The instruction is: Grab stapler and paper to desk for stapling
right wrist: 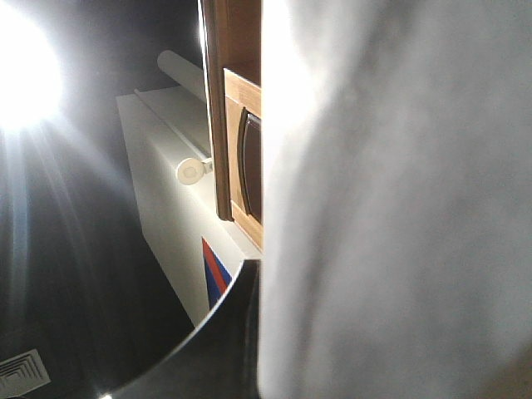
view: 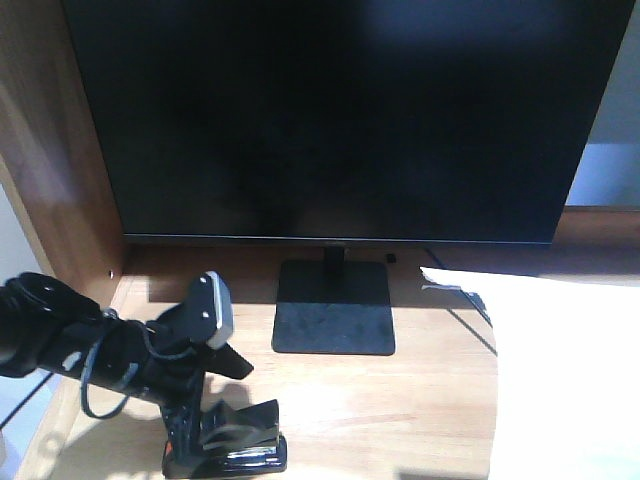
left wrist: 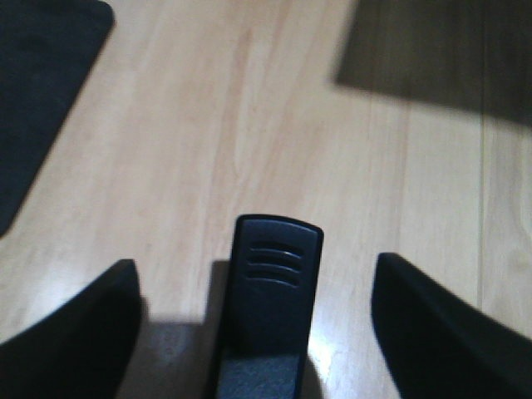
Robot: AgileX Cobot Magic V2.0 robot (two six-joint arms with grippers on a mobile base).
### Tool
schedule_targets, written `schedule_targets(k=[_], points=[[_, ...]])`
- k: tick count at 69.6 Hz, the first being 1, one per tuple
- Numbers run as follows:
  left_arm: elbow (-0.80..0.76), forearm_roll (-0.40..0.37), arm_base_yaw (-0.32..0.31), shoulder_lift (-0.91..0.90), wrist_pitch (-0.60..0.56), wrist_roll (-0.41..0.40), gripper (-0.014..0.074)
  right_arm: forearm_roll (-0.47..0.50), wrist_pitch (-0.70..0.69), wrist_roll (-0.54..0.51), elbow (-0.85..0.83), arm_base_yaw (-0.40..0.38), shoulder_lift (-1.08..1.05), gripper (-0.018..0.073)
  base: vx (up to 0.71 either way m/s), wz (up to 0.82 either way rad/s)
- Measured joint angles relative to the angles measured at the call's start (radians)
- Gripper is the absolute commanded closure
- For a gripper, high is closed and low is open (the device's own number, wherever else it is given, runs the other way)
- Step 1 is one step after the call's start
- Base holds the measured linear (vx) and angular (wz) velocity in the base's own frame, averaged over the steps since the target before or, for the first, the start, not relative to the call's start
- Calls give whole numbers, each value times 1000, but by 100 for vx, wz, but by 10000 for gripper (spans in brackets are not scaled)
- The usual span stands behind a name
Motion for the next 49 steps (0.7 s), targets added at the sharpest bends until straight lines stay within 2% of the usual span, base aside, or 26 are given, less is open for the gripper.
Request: schedule_targets(k=[32,49], points=[[0,0,4,-82,8,-9,597,0,0,0,0,0,0,564,0,0],[0,1,4,-82,9,-9,604,0,0,0,0,0,0,564,0,0]])
